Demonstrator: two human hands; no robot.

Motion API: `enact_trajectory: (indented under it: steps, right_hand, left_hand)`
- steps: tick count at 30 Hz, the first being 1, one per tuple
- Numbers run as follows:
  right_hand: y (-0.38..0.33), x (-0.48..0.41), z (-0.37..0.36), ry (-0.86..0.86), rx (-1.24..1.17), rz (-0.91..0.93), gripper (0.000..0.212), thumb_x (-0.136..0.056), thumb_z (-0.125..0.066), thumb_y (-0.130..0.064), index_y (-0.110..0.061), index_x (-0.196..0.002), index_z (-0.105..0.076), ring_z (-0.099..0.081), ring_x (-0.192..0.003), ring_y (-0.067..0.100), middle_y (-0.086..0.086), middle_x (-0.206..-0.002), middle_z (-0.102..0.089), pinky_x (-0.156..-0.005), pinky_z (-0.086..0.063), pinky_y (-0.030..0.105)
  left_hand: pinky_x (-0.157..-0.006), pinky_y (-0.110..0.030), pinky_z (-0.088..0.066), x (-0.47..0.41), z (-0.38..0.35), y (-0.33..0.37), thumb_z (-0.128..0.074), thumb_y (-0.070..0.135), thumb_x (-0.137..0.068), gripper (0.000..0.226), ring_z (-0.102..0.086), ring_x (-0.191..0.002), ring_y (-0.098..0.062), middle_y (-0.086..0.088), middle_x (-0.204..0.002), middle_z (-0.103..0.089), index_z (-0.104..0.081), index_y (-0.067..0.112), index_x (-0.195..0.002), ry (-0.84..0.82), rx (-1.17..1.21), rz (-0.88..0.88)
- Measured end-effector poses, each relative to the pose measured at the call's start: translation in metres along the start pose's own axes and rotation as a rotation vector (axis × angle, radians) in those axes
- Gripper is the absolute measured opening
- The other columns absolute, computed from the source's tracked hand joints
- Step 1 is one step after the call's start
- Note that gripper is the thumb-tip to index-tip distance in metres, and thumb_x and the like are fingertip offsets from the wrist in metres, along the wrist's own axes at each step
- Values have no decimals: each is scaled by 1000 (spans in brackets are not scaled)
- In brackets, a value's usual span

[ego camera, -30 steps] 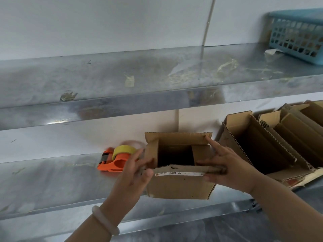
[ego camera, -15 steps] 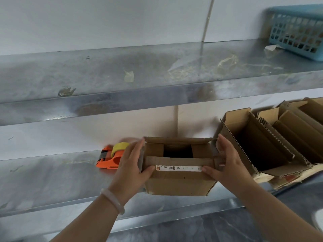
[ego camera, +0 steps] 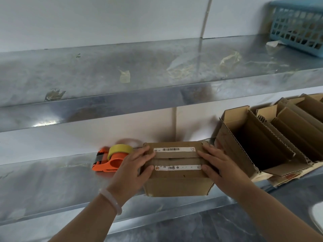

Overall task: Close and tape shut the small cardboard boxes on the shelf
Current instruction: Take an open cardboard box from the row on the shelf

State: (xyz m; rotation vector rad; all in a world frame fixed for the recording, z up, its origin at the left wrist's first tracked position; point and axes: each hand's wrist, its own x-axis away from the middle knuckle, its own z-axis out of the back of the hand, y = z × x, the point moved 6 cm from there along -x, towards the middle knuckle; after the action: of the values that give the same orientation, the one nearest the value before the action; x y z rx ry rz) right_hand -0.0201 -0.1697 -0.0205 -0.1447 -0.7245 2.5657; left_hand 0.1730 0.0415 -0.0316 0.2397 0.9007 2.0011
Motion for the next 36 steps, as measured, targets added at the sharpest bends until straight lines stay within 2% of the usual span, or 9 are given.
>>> enact_trajectory:
  steps: [3, 5, 8, 12, 16, 24, 30, 33, 36]
  right_hand:
    - [-2, 1, -10, -83, 18, -9, 54, -96, -38, -54, -53, -146, -15, 21, -129, -24, -38, -151, 9, -110, 10, 14]
    - [-5, -2, -10, -70, 3, 1, 55, -92, -30, -60, -53, -145, -16, 19, -131, -23, -37, -152, 9, -105, 11, 6]
    - [-6, -6, -7, -32, -10, 3, 58, -87, -23, -64, -51, -144, -23, 8, -138, -17, -35, -154, 3, -114, -2, 14]
    - [-5, -10, -6, -7, 124, 128, 60, -89, -7, -77, -55, -144, -19, 9, -146, -7, -28, -159, 1, -118, -5, 28]
    - [-5, -17, -4, 9, 258, 222, 74, -84, -23, -84, -48, -149, -22, 3, -150, 6, -13, -162, -13, -120, -10, 44]
    - [-7, -23, -14, 46, 265, 256, 70, -89, -27, -79, -43, -148, -33, -4, -151, 12, -13, -160, -20, -116, -16, 40]
    - [-10, -27, -12, -39, 327, 266, 66, -90, -13, -76, -48, -149, -21, 14, -149, 6, -20, -160, -4, -117, 1, 34]
    - [-15, -28, -10, -16, 400, 329, 63, -97, -14, -69, -38, -150, -28, -3, -151, 13, -14, -159, -18, -123, -2, 35]
    - [-16, -29, -13, -39, 455, 341, 65, -99, -11, -65, -31, -150, -32, -14, -150, 16, -10, -158, -26, -117, -10, 41]
  left_hand:
    - [-116, -42, -34, 4, -5, -5, -45, 55, -89, 51, -34, -140, -5, 19, -150, -38, -57, 35, -135, 14, -7, -1]
    - [-115, -38, -33, 6, -4, 1, -42, 53, -91, 49, -36, -136, -6, 17, -149, -40, -59, 33, -133, 59, -54, -25]
    - [-113, -39, -35, 6, -3, 7, -35, 49, -98, 49, -39, -136, -13, 9, -150, -42, -56, 28, -137, 72, -232, -108]
    - [-112, -40, -32, 6, -8, 10, -21, 46, -105, 51, -23, -148, -17, 7, -157, -33, -45, 28, -146, -22, -430, -258]
    - [-110, -36, -35, 1, -4, 13, -20, 50, -104, 54, -29, -146, -17, 9, -154, -39, -47, 29, -145, -54, -517, -317]
    - [-104, -46, -44, -3, -4, 11, -37, 41, -98, 44, -41, -139, -17, 9, -143, -53, -60, 29, -134, 26, -479, -226]
    - [-108, -44, -38, -11, 2, 25, -40, 52, -94, 46, -50, -131, -18, 6, -134, -61, -66, 30, -124, 26, -552, -153]
    - [-110, -47, -32, -11, -9, 31, -26, 68, -95, 62, -46, -133, -26, -1, -141, -53, -57, 33, -135, -80, -639, -145]
    - [-117, -47, -21, -5, -20, 25, -18, 77, -93, 74, -29, -145, -24, 0, -155, -37, -45, 32, -145, -127, -618, -115]
